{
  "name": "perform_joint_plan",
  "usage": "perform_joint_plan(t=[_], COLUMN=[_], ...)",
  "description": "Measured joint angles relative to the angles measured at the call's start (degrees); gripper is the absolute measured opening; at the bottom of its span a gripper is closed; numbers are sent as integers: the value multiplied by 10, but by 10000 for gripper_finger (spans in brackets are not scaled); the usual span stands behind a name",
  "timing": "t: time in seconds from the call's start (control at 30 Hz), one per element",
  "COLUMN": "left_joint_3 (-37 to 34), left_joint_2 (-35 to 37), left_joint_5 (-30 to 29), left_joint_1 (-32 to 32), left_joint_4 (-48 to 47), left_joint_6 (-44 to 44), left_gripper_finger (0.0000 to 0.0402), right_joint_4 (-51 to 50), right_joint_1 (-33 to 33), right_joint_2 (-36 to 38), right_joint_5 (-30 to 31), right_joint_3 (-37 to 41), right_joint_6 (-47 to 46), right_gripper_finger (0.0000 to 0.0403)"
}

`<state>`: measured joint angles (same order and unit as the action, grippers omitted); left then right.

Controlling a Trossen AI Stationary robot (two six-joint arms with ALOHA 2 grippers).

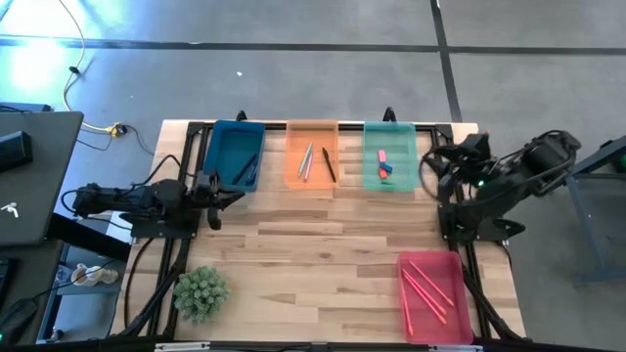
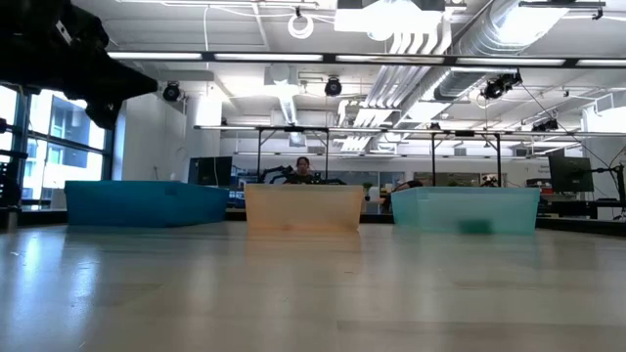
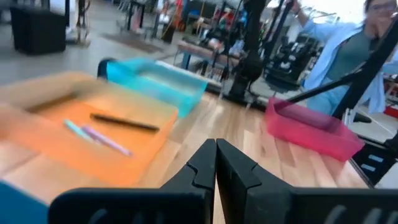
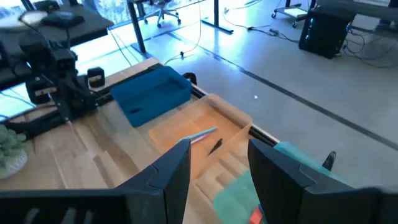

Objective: Sort crayons/erasers/pens/pencils in bins
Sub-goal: Return to Home Position

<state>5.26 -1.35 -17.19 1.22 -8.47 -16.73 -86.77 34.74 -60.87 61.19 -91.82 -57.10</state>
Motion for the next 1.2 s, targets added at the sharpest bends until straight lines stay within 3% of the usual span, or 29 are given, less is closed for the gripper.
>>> perform_joint_plan(t=[0.2, 0.5, 0.77, 1.0, 1.2], left_joint_3=[0, 0, 0, 0, 0], left_joint_2=[-16, -33, -33, -33, -33], left_joint_5=[48, 48, 47, 27, 12], left_joint_1=[18, 43, 45, 45, 45], left_joint_4=[-7, -6, 14, 23, 24], left_joint_6=[-31, -42, -28, -11, -11], left_gripper_finger=[0, 0, 0, 0, 0], right_joint_4=[-3, 140, 344, 603, 793], right_joint_1=[0, 0, 1, 1, 0], right_joint_2=[74, 194, 274, 352, 418], right_joint_5=[1, -25, -141, -263, -308], right_joint_3=[43, 231, 391, 561, 694], right_joint_6=[0, 38, 150, 298, 388], right_gripper_finger=[153, 153, 153, 153, 133])
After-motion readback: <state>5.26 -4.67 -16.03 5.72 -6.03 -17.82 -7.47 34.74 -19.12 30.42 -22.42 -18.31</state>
